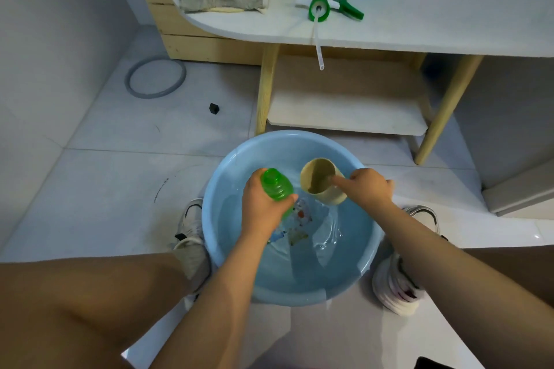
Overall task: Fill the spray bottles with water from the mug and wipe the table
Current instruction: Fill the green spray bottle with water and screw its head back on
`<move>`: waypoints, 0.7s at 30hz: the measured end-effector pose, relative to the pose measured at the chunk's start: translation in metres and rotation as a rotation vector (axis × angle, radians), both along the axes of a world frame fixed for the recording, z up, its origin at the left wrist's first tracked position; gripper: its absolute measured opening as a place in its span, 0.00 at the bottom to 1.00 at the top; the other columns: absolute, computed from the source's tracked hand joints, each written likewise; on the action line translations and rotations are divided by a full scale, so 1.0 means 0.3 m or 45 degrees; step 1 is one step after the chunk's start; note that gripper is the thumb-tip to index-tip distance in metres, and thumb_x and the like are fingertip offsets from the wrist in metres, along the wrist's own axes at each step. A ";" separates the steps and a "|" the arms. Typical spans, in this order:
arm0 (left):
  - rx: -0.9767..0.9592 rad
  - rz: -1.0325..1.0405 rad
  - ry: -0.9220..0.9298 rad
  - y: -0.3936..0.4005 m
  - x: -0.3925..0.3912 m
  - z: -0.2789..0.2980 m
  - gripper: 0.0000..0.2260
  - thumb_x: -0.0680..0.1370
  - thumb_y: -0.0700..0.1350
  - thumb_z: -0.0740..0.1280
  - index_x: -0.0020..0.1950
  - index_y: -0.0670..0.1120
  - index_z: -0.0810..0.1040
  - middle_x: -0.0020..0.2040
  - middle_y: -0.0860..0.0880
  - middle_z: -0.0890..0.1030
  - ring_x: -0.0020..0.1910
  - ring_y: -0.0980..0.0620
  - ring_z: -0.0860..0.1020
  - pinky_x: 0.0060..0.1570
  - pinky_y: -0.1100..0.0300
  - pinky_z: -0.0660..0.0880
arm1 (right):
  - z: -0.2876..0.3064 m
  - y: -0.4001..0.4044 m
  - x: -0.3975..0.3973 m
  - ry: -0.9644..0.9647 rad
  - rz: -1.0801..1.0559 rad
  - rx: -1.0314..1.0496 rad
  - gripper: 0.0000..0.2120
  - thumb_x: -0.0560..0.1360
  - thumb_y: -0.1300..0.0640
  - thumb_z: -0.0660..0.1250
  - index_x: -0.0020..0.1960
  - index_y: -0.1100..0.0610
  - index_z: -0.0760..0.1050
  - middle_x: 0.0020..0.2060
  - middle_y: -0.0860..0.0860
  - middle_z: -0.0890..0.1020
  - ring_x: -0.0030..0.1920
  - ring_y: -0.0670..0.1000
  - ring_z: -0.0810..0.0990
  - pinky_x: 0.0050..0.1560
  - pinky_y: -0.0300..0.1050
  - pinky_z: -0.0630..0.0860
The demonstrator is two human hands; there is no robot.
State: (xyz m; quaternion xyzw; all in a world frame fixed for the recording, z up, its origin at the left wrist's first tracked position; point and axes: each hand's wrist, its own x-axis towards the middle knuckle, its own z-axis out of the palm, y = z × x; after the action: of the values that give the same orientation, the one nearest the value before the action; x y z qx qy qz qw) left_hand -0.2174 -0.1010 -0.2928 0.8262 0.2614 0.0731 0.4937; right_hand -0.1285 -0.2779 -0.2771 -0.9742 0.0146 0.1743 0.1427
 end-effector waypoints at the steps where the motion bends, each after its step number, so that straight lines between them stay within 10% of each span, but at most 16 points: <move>1: 0.007 -0.027 -0.001 0.011 0.001 0.032 0.30 0.64 0.45 0.80 0.62 0.46 0.72 0.51 0.55 0.73 0.50 0.57 0.70 0.46 0.71 0.62 | 0.029 -0.003 0.013 0.100 -0.060 0.100 0.22 0.73 0.39 0.61 0.30 0.55 0.67 0.29 0.49 0.72 0.40 0.55 0.74 0.52 0.49 0.65; 8: 0.075 -0.217 -0.041 0.074 -0.012 0.339 0.32 0.63 0.45 0.80 0.63 0.48 0.71 0.52 0.53 0.76 0.51 0.54 0.75 0.48 0.68 0.66 | 0.354 -0.050 0.034 0.276 -0.143 0.589 0.23 0.69 0.43 0.70 0.26 0.54 0.64 0.24 0.51 0.68 0.28 0.50 0.65 0.31 0.43 0.61; 21: 0.013 -0.695 -0.122 0.054 0.011 0.960 0.21 0.61 0.45 0.82 0.50 0.48 0.79 0.44 0.52 0.85 0.44 0.58 0.82 0.45 0.64 0.76 | 0.842 -0.204 0.085 0.116 -0.140 0.875 0.18 0.60 0.41 0.71 0.37 0.56 0.77 0.30 0.51 0.74 0.31 0.51 0.68 0.35 0.43 0.64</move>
State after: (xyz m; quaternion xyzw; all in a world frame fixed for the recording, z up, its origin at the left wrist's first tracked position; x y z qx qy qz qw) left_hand -0.2140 -0.0848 -0.0049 0.8641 0.0050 -0.0222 0.5029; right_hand -0.1031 -0.3391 -0.0245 -0.8582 0.0138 0.2046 0.4706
